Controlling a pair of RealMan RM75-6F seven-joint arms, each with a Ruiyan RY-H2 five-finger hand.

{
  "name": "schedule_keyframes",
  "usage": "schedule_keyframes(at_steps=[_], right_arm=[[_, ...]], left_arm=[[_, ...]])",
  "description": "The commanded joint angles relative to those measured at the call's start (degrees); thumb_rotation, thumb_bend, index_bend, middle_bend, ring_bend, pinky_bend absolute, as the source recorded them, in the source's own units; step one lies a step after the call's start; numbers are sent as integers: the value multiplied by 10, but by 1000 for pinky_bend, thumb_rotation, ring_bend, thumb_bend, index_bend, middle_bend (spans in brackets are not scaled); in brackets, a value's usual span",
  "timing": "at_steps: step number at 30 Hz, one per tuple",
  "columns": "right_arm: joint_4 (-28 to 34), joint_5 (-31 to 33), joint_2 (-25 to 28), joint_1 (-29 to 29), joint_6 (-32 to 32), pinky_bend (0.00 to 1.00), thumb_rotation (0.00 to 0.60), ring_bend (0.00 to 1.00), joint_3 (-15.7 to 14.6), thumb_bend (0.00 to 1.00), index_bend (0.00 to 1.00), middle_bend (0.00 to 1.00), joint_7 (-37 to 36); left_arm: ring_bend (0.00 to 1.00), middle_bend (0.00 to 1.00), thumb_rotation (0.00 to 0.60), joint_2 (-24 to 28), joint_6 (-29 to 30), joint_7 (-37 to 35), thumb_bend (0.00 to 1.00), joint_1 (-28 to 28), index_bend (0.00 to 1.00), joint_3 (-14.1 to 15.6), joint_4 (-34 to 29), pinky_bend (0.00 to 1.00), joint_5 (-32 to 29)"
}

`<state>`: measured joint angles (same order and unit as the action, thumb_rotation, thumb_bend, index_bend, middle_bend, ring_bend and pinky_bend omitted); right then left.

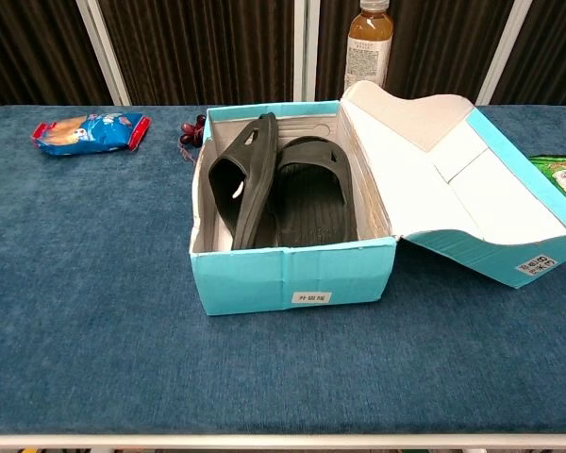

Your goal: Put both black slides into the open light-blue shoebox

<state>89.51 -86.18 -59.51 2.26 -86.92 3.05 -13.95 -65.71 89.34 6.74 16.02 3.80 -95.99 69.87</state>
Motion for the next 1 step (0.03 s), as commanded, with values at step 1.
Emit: schedule_keyframes(at_steps=[1], right_arm=[[-4, -7, -4, -3, -6, 0, 600, 0, -2, 124, 0, 59, -1]], left_arm=[[0, 91, 600, 6, 21, 6, 174, -29, 162, 17, -27, 105, 27]])
